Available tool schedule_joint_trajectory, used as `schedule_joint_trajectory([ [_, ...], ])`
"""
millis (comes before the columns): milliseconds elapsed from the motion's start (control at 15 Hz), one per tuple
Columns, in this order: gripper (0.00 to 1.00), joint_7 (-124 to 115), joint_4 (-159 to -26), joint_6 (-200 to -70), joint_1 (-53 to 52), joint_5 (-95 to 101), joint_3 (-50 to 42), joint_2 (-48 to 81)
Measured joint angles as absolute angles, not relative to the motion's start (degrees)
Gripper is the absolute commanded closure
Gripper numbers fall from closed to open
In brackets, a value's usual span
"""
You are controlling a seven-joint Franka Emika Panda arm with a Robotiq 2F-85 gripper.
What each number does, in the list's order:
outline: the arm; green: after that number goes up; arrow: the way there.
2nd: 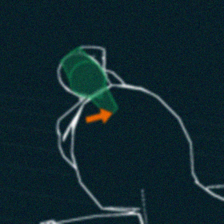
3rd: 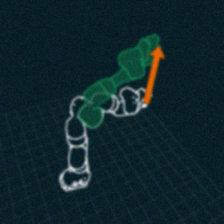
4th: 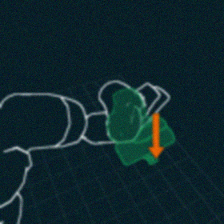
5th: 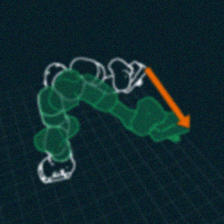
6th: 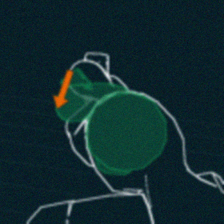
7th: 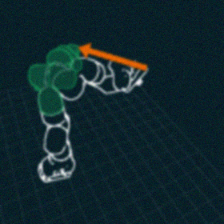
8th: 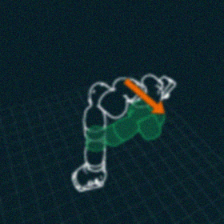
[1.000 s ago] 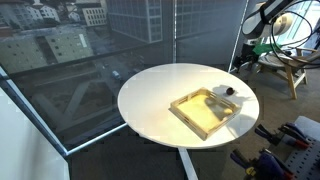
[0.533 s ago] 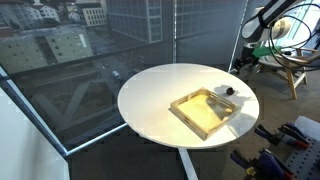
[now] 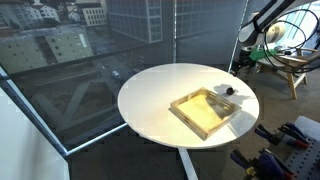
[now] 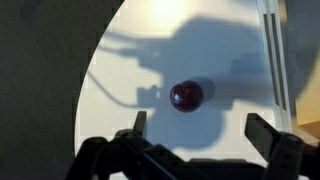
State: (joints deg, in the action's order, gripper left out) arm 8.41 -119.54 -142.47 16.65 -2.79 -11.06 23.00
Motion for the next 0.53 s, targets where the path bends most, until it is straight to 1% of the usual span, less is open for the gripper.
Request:
schedule_joint_trajectory([
  [533,0.00,8.36,-114.17,-141.48,17.35,-3.74,-10.95,28.22],
])
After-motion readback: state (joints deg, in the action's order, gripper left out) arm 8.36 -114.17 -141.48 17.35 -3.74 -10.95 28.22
